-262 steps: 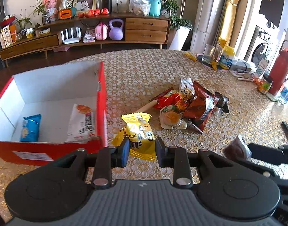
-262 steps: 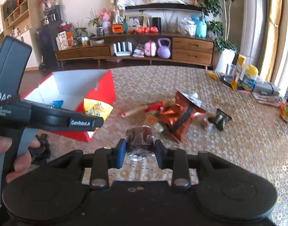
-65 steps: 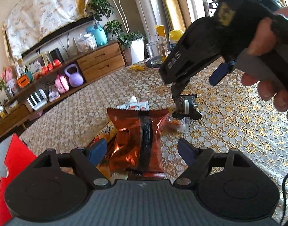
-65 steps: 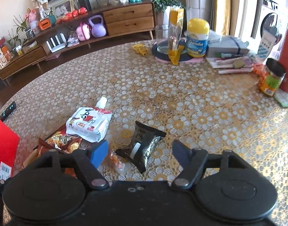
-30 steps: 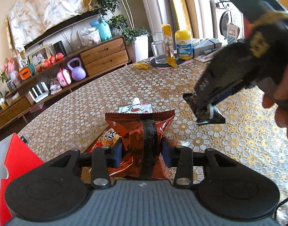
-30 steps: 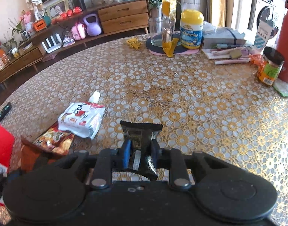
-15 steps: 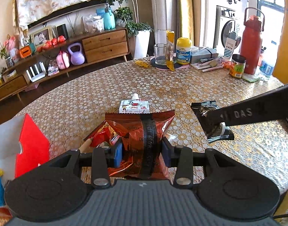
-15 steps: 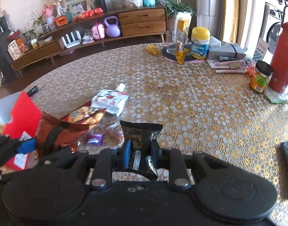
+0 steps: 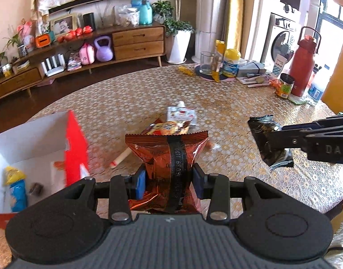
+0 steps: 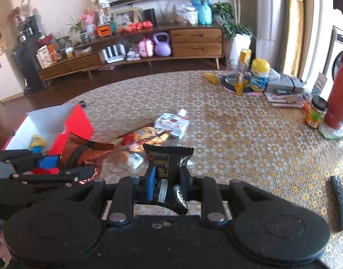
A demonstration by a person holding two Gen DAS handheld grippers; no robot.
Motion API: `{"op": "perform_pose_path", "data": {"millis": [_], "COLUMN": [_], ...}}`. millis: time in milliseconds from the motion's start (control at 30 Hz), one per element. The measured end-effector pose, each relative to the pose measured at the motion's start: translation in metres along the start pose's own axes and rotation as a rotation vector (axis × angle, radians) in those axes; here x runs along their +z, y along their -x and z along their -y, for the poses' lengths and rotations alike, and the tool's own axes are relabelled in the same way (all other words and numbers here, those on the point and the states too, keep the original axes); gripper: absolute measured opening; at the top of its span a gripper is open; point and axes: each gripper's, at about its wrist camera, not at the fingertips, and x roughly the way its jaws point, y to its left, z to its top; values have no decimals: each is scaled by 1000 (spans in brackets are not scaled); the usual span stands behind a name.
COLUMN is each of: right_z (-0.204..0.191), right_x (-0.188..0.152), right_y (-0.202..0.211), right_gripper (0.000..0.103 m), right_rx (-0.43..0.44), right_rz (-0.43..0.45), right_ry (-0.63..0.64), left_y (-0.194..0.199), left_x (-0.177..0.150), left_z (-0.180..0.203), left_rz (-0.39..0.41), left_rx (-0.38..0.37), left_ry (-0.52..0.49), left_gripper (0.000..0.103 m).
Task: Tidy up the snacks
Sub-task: 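Carry the chip bag with the left gripper while the right gripper carries the candy bar over the box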
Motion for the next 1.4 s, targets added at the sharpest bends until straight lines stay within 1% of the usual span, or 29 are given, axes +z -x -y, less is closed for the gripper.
{"op": "perform_pose_path", "data": {"millis": [167,367,533,700,767,1000,1133,1233,1400], "right_z": [-29,-70,-108,-151,-169,-218,-243,-255,-270], "right_x": [3,10,17,29,34,51,61,68,70], "right_y": [12,16,9,-2,-7,-29,-46,-60,-92], "right_gripper": [21,21,21,21,21,21,21,21,21], "right_rx": [19,68,122,157,170,199,197,191,177], "right_rz": [14,23,17,23,27,20,10,3,-32], "right_ry": [42,109,168,226,251,303,330,339,346], "left_y": [23,46,66,86,88,87,80,69,41], "left_x": [-3,-5,-8,-10,-9,-6,-2,0,0], "left_z": [-28,-69,-112,-158,-176,-235,-264,-282,-302], "left_rz": [-15,-21,-22,-5,-15,-60,-79,-89,-122], "left_rx": [17,66,119,185,206,262,287,324,352], "left_ry": [27,62,104,132,143,163,167,168,165], "left_gripper": [40,40,40,40,40,40,40,40,40]}}
